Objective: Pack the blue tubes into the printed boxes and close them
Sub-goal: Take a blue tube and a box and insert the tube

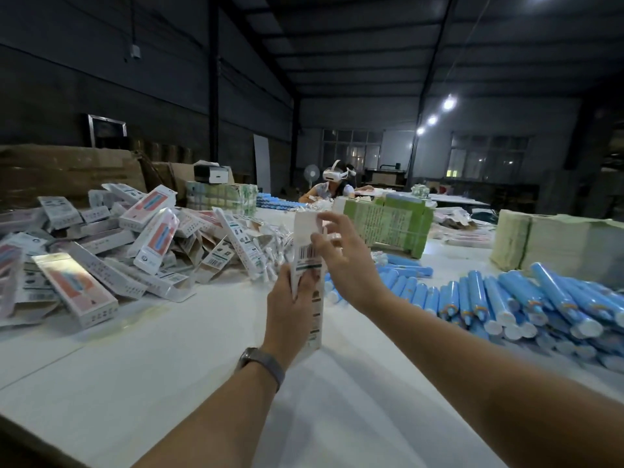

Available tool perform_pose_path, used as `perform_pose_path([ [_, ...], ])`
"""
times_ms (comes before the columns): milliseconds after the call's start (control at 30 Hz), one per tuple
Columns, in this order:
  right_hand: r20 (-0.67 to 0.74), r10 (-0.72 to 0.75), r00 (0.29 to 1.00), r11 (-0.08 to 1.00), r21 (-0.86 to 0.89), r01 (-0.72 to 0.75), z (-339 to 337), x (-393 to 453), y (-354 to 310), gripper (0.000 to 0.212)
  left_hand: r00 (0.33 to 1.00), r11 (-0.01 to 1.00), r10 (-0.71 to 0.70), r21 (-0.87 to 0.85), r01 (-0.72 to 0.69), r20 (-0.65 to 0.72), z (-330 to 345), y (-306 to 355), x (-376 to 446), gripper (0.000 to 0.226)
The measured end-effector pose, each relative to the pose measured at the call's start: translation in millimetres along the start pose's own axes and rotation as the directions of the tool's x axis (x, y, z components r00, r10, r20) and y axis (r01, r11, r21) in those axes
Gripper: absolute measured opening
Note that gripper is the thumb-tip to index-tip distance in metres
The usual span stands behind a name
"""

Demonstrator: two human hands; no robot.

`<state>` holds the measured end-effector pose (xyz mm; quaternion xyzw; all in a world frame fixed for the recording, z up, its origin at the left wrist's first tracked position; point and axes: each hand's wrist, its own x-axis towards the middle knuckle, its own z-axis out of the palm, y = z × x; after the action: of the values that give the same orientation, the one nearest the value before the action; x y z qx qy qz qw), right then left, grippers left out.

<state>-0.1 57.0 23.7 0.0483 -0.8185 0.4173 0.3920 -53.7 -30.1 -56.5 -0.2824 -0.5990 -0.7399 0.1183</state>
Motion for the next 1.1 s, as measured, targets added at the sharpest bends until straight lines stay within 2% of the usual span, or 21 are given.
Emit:
perform_pose_path([
  [67, 0.060, 0.096, 0.994, 0.964, 0.242, -0.108, 4, -7, -2, 0.024, 0.998, 0.996, 0.007, -0.086, -0.002, 0.064, 3, 2, -3, 0.034],
  [200, -0.004, 0.149, 0.989, 0.899, 0.418, -0.134, 10, -13, -4, 0.025, 0.990, 0.985, 0.040, -0.170, -0.016, 0.137, 7, 3, -5, 0.029],
  [300, -0.070, 0.172, 0.983, 0.884, 0.452, -0.122, 18, -16, -4, 0.021, 0.987, 0.988, 0.100, -0.132, -0.083, 0.129, 7, 5, -4, 0.033],
  [400, -0.126, 0.181, 0.975, 0.883, 0.457, -0.105, 24, -19, -1, 0.021, 0.977, 0.979, 0.194, -0.084, -0.187, 0.093, 6, 7, -3, 0.024],
  [500, -0.128, 0.184, 0.975, 0.858, 0.504, -0.096, 25, -21, 1, 0.020, 0.965, 0.970, 0.244, 0.000, -0.245, 0.098, 5, 10, -2, 0.035],
  [633, -0.120, 0.150, 0.981, 0.860, 0.505, -0.070, 22, -24, 2, 0.022, 0.960, 0.966, 0.248, 0.037, -0.254, 0.127, 4, 14, -2, 0.040],
  [900, -0.115, 0.139, 0.984, 0.857, 0.511, -0.061, 19, -25, 2, 0.024, 0.966, 0.970, 0.235, 0.033, -0.240, 0.108, 4, 17, -1, 0.029],
  [1100, -0.115, 0.141, 0.983, 0.867, 0.494, -0.066, 21, -24, 3, 0.019, 0.968, 0.972, 0.228, 0.036, -0.233, 0.109, 5, 11, 1, 0.033],
])
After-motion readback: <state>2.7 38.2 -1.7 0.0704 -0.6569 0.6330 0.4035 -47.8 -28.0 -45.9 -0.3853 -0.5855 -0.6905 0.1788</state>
